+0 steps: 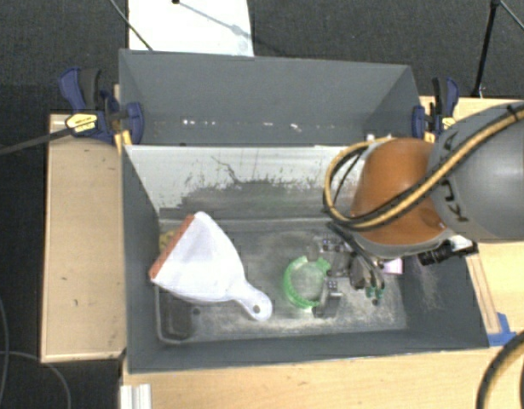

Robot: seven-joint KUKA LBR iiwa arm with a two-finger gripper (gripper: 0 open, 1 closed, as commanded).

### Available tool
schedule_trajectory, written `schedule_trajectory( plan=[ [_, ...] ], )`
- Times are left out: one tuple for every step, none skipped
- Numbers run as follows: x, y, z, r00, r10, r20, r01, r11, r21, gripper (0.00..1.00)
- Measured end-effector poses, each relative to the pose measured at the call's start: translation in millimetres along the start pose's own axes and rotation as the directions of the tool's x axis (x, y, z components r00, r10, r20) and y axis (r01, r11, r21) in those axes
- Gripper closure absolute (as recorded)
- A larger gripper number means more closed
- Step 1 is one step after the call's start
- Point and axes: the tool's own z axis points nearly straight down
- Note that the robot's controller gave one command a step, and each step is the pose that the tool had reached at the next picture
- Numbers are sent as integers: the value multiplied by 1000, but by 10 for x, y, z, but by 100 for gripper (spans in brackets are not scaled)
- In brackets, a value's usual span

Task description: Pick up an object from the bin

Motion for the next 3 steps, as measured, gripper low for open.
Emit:
schedule_trajectory(
  plan=[
    [-36, -16, 292, 999, 43, 0, -43, 999, 0, 0],
    [30, -183, 439, 999, 31, 10, -31, 1000, -3, 0],
    [139, 288, 466, 980, 198, 14, -198, 980, -3, 100]
  ],
)
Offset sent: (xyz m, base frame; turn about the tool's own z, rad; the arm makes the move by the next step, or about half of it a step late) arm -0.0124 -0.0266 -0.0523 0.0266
